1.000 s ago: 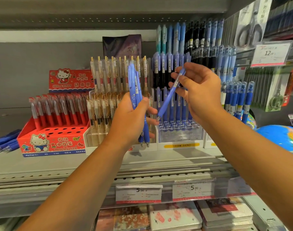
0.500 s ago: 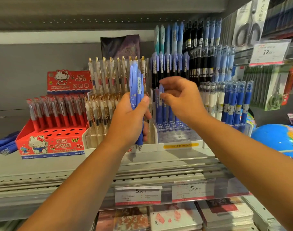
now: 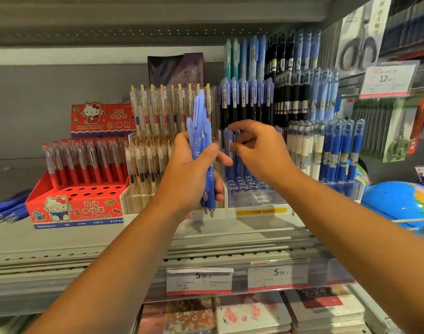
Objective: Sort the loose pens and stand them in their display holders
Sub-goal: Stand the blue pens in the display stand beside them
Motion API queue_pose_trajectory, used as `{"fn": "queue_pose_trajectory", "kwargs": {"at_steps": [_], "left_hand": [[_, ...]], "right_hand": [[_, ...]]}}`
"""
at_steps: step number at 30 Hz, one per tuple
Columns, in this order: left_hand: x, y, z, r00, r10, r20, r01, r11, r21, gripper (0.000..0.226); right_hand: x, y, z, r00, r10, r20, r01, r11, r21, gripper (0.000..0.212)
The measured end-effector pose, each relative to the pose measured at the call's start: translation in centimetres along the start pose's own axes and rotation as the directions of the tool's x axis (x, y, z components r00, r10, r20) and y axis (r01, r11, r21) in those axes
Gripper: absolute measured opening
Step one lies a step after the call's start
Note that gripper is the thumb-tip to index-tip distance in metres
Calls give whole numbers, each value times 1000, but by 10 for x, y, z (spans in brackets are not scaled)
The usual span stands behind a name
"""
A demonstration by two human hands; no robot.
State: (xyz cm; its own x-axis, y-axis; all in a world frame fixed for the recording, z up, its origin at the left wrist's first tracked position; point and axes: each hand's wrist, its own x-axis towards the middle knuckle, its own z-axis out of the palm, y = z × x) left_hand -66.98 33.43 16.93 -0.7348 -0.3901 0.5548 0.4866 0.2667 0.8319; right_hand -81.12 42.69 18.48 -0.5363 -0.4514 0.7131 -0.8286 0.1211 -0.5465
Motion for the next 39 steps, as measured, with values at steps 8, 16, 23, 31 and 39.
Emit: {"fn": "queue_pose_trajectory", "kwargs": {"at_steps": [8,16,23,31,39], "left_hand": [[2,-6,-3,999,28,36,-30,999,41,11],[1,-7,0,998,-11,66,11,1000,-3,13],[-1,-2,2,1000,-21,-4,21,999,-42,13],[3,-5,-3,998,-8,-69,7,1000,-18,9],[3,-5,-3,997,37,-74,-29,994,102,5]], "right_hand": [[-15,-16,-6,994,-65,88,7,838,545,30],[-16,-15,-10,981,-50,186,-108,655,748,22],[-17,-14,-13,999,-35,39,-7,648,762,22],[-11,-9,-22,969,14,-247,141,789,598,21],[-4,0,-18,952,-84,-294,157,960,234,24]]}}
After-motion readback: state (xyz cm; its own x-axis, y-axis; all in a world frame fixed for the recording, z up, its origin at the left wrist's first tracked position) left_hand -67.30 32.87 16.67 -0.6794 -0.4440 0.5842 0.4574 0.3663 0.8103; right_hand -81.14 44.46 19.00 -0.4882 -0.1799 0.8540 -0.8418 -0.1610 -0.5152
